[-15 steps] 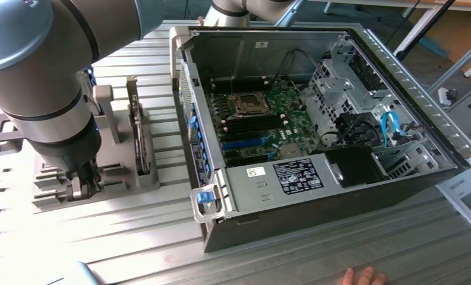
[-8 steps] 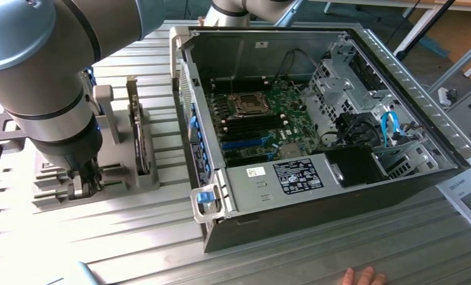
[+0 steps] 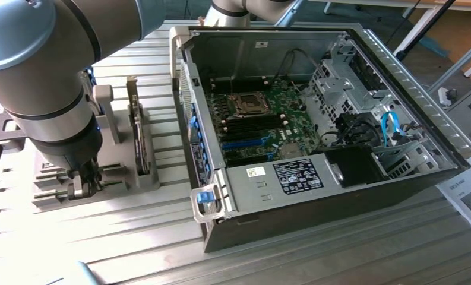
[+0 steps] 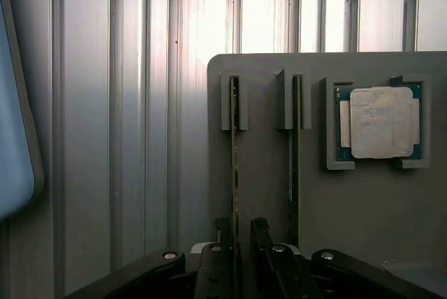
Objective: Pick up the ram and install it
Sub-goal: 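Pick up the ram and move it above insertion slot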
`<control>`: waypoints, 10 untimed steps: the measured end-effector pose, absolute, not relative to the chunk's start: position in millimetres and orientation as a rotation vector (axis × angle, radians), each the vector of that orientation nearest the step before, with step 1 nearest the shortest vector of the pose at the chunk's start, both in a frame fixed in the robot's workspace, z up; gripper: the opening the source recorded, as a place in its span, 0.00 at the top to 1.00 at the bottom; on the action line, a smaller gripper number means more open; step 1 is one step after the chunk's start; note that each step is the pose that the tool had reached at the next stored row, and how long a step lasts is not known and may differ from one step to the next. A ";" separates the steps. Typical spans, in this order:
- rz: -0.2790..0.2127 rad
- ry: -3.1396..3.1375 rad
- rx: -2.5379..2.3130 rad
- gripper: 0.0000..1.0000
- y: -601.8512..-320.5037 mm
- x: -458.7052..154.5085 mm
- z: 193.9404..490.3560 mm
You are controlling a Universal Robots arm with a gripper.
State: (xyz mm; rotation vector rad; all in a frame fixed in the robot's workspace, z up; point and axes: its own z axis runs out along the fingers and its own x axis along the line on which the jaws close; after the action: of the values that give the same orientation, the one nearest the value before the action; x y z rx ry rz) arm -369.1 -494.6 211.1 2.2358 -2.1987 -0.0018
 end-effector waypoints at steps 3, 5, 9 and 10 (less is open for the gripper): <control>-0.002 -2.199 2.236 0.75 -494.6 -369.1 211.0; -0.002 -2.199 2.236 0.76 -494.6 -369.0 211.0; -0.002 -2.199 2.236 0.84 -494.6 -369.1 211.0; -0.002 -2.199 2.236 0.84 -494.6 -369.1 211.1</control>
State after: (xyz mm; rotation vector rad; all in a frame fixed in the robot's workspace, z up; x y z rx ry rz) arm -369.1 -494.6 211.1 2.2358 -2.1987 -0.0019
